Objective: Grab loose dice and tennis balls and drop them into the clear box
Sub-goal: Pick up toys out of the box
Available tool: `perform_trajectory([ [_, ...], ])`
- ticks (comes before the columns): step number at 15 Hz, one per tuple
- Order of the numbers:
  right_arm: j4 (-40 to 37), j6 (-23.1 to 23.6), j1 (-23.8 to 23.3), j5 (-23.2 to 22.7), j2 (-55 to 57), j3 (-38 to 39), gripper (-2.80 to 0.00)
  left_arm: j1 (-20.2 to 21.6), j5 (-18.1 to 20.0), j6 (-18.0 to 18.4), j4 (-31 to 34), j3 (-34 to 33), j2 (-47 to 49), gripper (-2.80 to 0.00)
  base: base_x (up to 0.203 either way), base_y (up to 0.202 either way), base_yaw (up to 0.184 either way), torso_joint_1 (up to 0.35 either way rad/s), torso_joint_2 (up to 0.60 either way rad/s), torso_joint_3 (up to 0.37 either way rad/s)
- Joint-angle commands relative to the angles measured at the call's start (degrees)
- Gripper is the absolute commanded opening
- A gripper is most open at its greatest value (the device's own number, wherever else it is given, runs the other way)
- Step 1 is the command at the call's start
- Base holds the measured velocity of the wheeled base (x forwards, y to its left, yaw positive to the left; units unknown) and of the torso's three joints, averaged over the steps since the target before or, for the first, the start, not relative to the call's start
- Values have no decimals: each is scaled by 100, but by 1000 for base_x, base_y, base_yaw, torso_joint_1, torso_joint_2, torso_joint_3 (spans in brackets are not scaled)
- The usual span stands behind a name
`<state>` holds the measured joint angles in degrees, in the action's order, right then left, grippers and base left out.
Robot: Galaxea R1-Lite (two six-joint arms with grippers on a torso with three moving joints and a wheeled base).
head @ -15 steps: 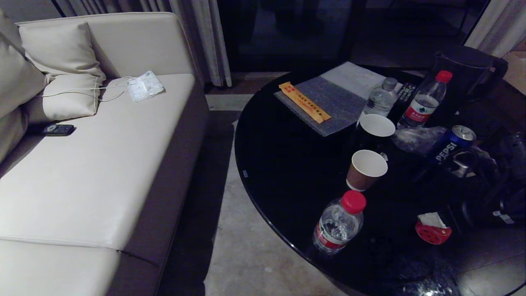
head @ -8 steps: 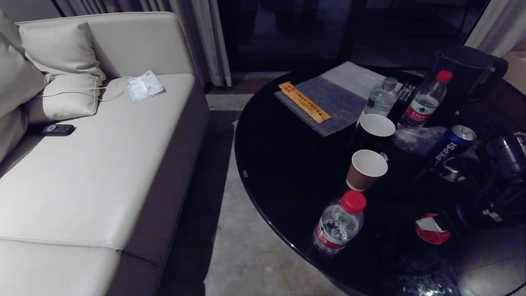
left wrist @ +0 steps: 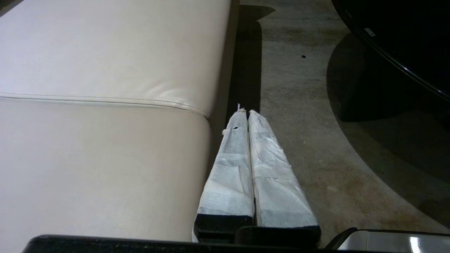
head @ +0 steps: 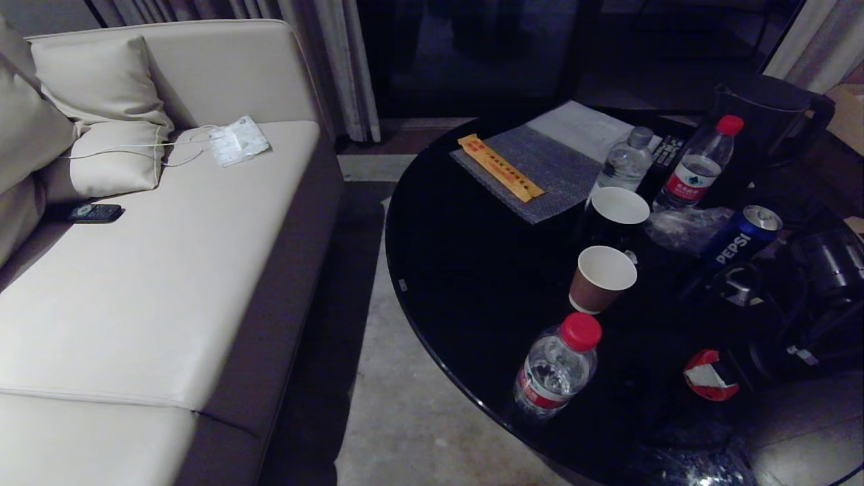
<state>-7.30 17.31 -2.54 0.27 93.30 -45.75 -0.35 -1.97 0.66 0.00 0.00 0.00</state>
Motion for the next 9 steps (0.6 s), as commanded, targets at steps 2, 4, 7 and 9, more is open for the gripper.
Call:
perform_trajectory([
  [2,1,18,26,0,129,5,0,0,1,4,0,-9,9,-280,0,0,0,0,0,0],
  [4,13,-2,149,-6,216,0,-280,0,-5,3,0,-9,9,-280,0,0,0,0,0,0],
  [7,45,-17,332,0,242,-4,-280,0,-5,3,0,-9,9,-280,0,0,0,0,0,0],
  [9,53,-61,396,34,213,-1,-280,0,-5,-4,0,-9,9,-280,0,0,0,0,0,0],
])
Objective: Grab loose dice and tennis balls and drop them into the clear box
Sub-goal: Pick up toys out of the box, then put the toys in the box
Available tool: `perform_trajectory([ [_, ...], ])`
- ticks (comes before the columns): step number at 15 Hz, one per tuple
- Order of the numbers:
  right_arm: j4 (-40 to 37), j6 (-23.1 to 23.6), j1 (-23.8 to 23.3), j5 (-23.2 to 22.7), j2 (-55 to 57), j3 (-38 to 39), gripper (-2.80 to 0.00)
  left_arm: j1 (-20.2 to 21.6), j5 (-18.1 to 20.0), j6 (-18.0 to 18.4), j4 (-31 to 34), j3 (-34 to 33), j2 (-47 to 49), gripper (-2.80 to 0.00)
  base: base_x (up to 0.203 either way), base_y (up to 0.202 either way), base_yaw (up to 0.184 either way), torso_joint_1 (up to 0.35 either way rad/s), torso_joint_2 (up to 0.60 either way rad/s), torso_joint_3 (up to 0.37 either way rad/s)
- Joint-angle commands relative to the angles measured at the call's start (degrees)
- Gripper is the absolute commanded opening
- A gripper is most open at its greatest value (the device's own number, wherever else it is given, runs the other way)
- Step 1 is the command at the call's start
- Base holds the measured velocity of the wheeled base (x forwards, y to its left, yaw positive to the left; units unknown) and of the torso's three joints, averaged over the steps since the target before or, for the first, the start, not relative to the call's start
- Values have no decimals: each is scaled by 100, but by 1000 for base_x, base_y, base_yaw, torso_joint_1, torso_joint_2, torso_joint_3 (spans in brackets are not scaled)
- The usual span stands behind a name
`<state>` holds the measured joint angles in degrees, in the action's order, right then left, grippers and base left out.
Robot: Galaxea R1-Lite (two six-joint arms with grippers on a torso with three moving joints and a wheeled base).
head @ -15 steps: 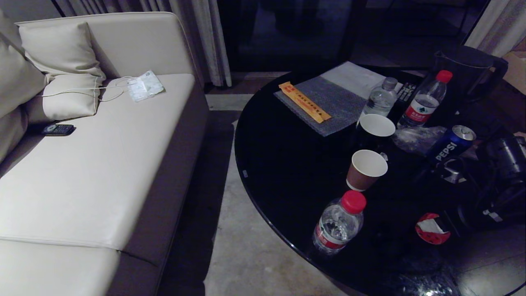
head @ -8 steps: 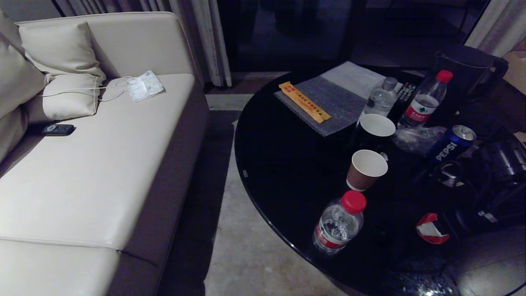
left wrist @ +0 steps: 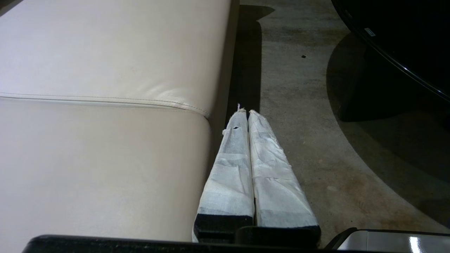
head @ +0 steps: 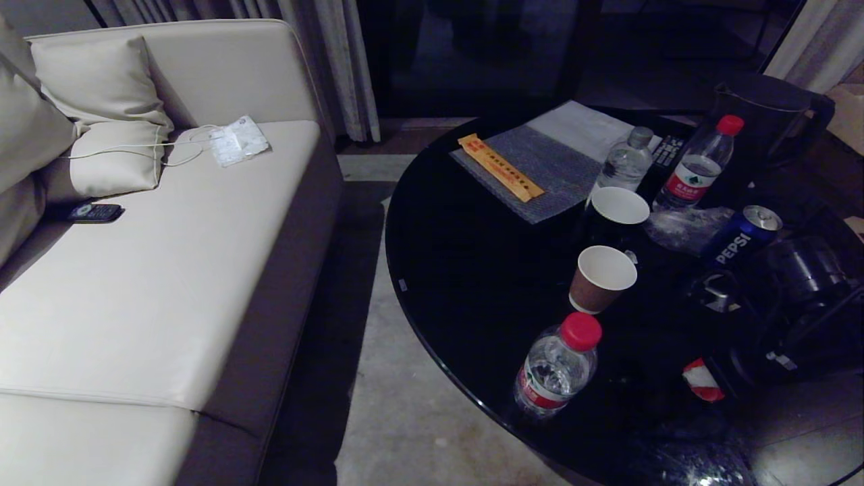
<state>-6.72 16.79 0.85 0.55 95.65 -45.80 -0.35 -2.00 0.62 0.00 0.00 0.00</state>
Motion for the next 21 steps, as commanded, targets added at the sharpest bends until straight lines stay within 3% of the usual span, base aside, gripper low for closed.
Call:
perform_trajectory([
  [1,-5,-69,90,15,-67,26,-280,0,-2,7,0,-9,9,-280,0,0,0,0,0,0],
  [6,-21,-424,101,15,-1073,226,-280,0,-2,5,0,-9,9,-280,0,0,0,0,0,0],
  [10,-24,-1206,79,22,-2587,764,-280,0,-2,8,0,-9,9,-280,0,0,0,0,0,0],
  [18,-15,-1771,-94,-10,-6205,2996,-280,0,-2,-1,0,-9,9,-280,0,0,0,0,0,0],
  [21,-90,-2022,-143,-25,-7278,3474,-280,0,-2,-1,0,-9,9,-280,0,0,0,0,0,0],
])
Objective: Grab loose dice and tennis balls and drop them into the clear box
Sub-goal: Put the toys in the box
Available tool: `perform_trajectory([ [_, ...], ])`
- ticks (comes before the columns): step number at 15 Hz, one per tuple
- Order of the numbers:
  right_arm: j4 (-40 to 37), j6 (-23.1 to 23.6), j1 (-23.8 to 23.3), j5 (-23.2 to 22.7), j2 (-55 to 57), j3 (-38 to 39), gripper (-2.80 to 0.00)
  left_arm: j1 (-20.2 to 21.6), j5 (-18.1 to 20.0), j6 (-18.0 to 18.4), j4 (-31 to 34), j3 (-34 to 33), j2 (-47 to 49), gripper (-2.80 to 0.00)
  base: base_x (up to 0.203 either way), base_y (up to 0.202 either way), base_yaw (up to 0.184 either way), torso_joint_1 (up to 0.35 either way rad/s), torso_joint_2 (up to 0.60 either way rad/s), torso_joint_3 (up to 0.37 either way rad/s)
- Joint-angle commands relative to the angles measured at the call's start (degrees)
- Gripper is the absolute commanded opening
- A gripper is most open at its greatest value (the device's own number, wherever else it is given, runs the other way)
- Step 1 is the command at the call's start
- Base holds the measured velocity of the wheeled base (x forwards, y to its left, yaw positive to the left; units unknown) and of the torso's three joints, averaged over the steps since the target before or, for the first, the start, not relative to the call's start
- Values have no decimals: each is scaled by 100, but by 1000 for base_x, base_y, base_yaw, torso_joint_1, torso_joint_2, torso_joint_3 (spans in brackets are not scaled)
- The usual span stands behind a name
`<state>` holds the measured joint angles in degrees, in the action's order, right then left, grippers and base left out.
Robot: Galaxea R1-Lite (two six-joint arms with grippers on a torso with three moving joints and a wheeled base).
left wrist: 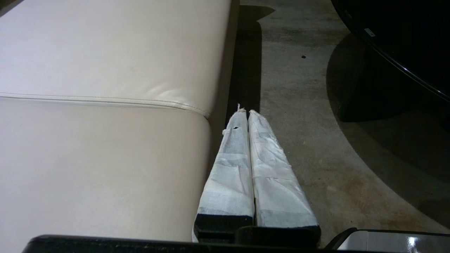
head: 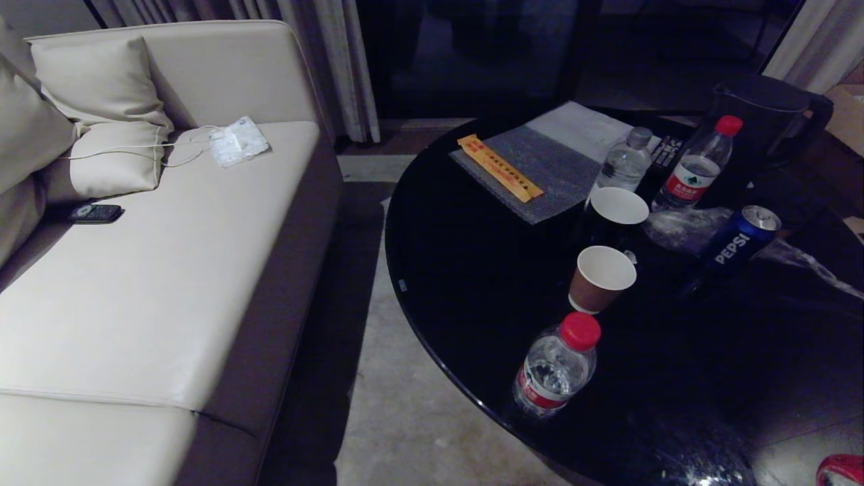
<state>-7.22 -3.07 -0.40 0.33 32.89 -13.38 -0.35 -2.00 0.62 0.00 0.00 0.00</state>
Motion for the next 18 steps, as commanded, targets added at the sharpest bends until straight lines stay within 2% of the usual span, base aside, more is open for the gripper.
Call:
perform_trajectory([
  [1,-222,-65,-23,1,-1331,286,-280,0,-2,-1,0,-9,9,-280,0,0,0,0,0,0],
  [4,-935,-64,-71,79,-2039,385,-280,0,-2,-1,0,-9,9,-280,0,0,0,0,0,0],
  [6,-771,-118,-52,195,-2182,406,-280,0,-2,-1,0,-9,9,-280,0,0,0,0,0,0],
  [8,-559,-10,67,176,-2609,782,-280,0,-2,-1,0,-9,9,-280,0,0,0,0,0,0],
  [11,-430,63,97,108,-3309,885,-280,0,-2,-1,0,-9,9,-280,0,0,0,0,0,0],
  [14,-420,-106,111,108,-3281,891,-280,0,-2,-1,0,-9,9,-280,0,0,0,0,0,0],
  [18,-420,-89,111,81,-3281,890,-280,0,-2,-1,0,-9,9,-280,0,0,0,0,0,0],
])
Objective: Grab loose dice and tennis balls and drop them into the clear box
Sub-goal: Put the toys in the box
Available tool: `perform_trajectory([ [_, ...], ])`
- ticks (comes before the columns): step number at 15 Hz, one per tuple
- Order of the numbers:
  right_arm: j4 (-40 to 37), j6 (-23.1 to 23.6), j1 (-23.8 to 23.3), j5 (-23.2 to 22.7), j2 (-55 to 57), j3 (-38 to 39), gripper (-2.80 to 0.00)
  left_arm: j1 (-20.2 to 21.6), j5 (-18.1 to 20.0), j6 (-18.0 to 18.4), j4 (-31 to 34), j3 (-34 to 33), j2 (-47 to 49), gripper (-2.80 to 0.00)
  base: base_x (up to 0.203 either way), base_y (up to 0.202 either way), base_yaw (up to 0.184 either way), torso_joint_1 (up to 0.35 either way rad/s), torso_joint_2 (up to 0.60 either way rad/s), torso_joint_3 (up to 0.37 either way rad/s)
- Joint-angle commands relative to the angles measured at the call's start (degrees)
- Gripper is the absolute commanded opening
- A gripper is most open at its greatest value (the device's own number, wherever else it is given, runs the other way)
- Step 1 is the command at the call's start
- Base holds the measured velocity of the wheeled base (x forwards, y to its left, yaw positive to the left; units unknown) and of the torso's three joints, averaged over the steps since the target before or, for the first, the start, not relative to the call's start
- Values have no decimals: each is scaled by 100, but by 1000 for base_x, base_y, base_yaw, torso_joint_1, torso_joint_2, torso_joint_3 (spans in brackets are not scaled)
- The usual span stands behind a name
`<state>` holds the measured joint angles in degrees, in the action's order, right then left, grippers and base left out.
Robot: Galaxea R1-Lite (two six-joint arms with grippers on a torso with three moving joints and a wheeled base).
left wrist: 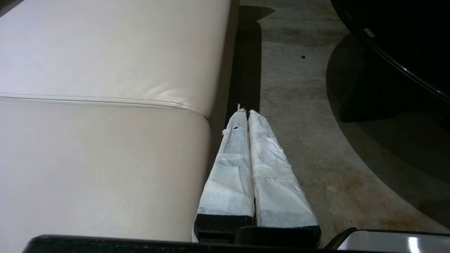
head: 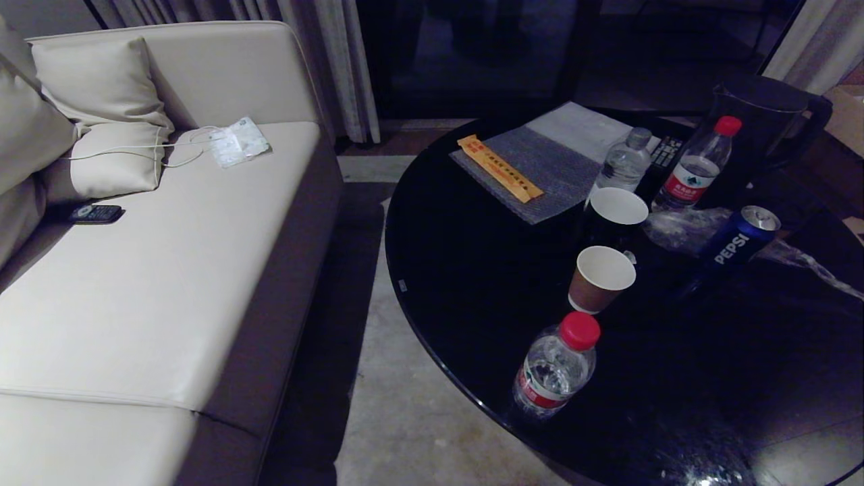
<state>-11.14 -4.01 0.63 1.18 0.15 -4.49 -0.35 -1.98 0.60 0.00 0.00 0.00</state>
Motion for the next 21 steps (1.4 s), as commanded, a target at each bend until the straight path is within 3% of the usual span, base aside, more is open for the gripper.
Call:
perform_trajectory([
  [1,-29,41,-2,-22,-6,0,-280,0,-4,1,0,-9,9,-280,0,0,0,0,0,0],
  [15,-37,67,-2,-30,-6,0,-280,0,34,22,0,-9,9,-280,0,0,0,0,0,0],
  [21,-29,76,-2,-30,-6,0,-280,0,5,-34,8,-9,9,-280,1,7,-152,2,1,2],
])
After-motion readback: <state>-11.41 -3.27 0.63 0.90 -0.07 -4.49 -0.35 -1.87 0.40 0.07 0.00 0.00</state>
